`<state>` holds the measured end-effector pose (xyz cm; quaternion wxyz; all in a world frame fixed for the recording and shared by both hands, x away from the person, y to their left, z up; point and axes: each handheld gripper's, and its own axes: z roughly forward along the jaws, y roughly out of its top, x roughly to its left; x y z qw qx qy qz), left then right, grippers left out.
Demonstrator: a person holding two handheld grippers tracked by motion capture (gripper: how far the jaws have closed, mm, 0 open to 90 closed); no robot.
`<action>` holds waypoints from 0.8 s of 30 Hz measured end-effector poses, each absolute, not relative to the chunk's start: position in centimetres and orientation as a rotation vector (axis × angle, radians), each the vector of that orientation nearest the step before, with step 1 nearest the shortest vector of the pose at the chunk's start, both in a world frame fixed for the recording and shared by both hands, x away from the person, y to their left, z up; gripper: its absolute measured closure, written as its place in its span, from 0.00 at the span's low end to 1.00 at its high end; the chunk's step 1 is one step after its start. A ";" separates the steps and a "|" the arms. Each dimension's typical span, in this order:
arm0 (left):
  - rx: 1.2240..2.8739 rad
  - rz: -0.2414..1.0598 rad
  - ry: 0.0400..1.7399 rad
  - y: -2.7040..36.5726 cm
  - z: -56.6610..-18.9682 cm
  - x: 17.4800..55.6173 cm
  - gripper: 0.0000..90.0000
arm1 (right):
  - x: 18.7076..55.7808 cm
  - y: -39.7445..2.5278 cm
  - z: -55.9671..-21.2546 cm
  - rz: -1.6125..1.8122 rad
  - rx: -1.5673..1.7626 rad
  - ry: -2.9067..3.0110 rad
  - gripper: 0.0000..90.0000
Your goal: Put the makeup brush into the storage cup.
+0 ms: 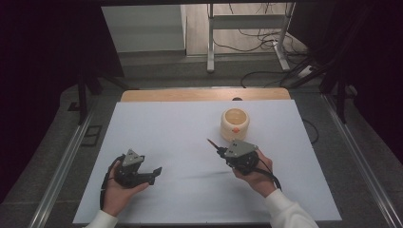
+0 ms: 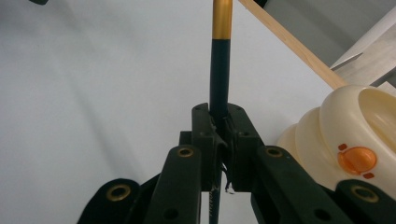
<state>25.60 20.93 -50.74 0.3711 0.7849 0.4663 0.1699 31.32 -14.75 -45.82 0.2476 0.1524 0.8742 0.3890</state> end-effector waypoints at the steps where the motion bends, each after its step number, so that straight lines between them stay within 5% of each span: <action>1: 2.012 0.436 1.195 20.9 -50.7 25.6 0.21 | 31.3 -14.8 -45.8 1.061 0.416 2.382 0.94; 24: 2.016 0.431 1.194 20.8 -50.8 25.6 0.20 | 32.6 -14.9 -44.9 1.098 0.474 2.352 0.94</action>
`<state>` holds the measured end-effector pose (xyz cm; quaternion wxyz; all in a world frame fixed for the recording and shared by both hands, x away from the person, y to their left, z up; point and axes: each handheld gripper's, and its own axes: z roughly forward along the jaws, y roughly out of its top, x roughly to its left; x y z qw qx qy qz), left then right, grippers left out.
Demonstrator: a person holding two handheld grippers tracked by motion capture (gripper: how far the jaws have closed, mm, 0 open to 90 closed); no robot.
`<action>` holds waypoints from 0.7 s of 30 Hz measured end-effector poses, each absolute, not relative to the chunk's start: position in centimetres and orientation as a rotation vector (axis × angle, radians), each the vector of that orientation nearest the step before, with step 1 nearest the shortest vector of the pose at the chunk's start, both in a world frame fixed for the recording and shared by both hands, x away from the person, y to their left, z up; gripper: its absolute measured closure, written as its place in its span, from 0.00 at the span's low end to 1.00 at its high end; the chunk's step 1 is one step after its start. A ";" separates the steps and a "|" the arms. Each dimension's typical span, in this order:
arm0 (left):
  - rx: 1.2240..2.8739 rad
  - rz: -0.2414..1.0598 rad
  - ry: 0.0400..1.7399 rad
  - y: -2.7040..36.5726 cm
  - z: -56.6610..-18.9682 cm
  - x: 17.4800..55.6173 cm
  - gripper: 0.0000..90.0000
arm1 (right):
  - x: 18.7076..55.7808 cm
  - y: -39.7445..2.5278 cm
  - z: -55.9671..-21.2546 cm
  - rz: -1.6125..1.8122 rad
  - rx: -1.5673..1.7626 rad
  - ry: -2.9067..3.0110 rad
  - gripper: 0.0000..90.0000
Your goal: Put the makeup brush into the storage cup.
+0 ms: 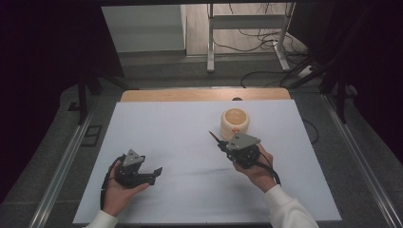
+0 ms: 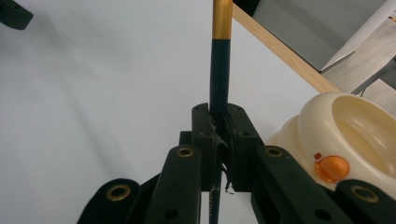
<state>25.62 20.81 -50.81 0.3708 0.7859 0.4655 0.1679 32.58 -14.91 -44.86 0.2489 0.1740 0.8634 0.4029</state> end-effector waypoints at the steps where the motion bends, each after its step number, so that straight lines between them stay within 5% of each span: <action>1: 2.016 0.431 1.193 20.8 -50.8 25.6 0.20 | 32.7 -15.0 -44.8 1.099 0.477 2.349 0.94; 21: 2.022 0.429 1.186 20.8 -50.8 25.6 0.20 | 34.1 -15.9 -43.3 1.151 0.548 2.269 0.94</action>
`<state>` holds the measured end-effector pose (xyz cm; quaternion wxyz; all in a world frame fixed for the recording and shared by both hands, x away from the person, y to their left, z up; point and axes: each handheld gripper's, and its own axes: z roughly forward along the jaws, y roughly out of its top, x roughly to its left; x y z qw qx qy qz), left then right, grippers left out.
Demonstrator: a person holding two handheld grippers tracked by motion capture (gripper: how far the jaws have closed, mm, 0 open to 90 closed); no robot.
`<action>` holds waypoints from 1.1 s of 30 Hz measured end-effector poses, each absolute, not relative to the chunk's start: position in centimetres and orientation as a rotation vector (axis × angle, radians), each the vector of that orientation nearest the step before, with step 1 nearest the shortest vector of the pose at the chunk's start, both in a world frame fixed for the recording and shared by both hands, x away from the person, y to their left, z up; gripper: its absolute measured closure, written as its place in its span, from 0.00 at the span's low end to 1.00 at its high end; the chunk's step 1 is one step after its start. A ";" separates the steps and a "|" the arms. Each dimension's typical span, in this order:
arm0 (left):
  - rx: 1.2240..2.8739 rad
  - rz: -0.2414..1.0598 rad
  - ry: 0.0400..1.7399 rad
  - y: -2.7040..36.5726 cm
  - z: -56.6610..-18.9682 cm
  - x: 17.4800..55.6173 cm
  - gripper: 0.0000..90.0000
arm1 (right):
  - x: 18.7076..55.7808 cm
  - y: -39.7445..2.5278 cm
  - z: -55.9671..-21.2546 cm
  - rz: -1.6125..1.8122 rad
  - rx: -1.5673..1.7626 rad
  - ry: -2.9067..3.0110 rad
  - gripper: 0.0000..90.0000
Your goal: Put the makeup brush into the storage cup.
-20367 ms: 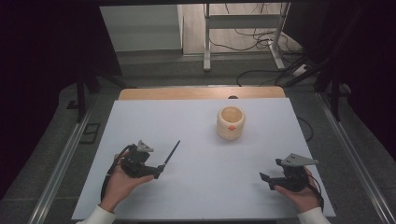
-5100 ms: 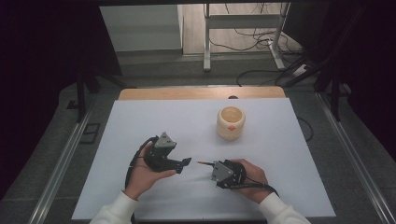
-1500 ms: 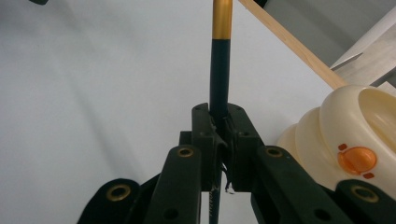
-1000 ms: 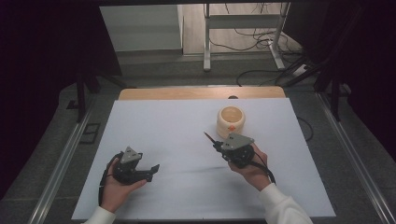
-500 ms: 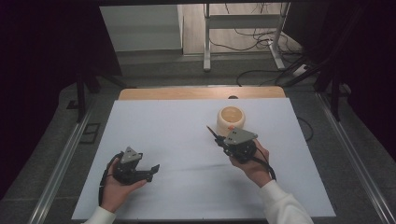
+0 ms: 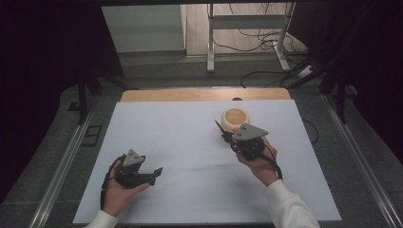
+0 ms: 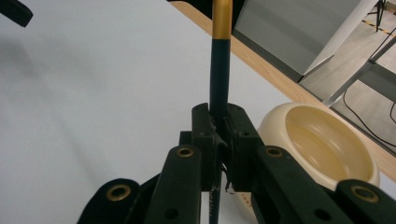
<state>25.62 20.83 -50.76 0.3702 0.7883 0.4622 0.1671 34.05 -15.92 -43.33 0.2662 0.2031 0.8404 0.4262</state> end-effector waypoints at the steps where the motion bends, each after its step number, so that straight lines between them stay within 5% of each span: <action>1: 2.022 0.428 1.184 20.8 -50.8 25.6 0.20 | 34.1 -15.9 -43.3 1.153 0.550 2.268 0.94; 33: 2.023 0.427 1.184 20.8 -50.7 25.6 0.20 | 36.5 -17.4 -41.5 1.232 0.643 2.169 0.94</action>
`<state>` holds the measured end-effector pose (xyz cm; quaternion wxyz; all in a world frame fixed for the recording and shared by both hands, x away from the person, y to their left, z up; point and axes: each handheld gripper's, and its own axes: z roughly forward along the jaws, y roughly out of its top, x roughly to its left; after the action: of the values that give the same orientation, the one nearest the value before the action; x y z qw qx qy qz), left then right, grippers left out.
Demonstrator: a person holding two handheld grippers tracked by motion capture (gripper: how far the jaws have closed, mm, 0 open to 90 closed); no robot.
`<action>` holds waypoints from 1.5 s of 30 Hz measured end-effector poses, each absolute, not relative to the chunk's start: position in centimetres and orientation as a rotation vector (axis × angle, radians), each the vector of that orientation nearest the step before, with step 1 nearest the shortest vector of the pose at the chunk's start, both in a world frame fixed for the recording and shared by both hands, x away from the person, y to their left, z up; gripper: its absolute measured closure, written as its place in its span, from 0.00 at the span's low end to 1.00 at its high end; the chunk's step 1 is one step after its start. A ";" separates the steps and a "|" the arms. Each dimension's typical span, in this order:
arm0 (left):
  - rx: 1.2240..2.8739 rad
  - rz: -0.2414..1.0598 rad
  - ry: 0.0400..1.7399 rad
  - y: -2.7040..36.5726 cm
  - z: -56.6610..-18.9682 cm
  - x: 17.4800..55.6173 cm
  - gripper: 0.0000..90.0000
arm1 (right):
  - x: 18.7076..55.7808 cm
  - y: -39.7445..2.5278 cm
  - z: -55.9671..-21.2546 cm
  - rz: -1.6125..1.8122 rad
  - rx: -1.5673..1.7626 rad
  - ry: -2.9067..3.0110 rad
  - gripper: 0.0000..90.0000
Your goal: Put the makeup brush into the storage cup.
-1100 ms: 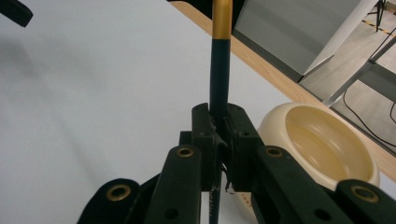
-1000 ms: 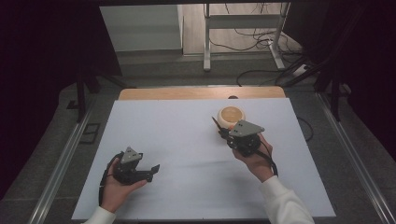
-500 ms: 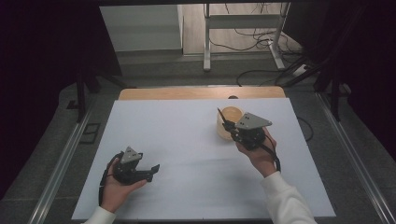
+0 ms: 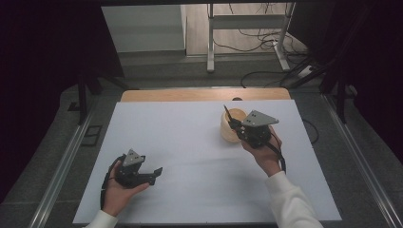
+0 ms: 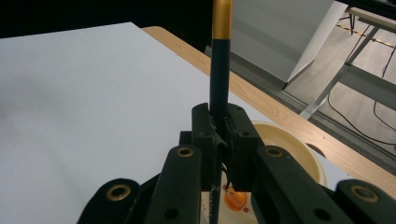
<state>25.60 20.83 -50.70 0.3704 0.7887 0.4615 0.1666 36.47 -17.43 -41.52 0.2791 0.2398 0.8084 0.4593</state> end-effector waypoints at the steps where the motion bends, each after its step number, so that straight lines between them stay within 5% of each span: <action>1: 2.023 0.427 1.184 20.8 -50.7 25.6 0.20 | 36.5 -17.5 -41.5 1.243 0.649 2.167 0.94; 45: 2.004 0.435 1.176 20.8 -50.4 25.4 0.20 | 40.2 -16.3 -38.6 1.285 0.728 2.094 0.94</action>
<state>25.42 20.84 -50.39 0.3792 0.7844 0.4603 0.1703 40.22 -16.28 -38.57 0.2855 0.2721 0.7832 0.4806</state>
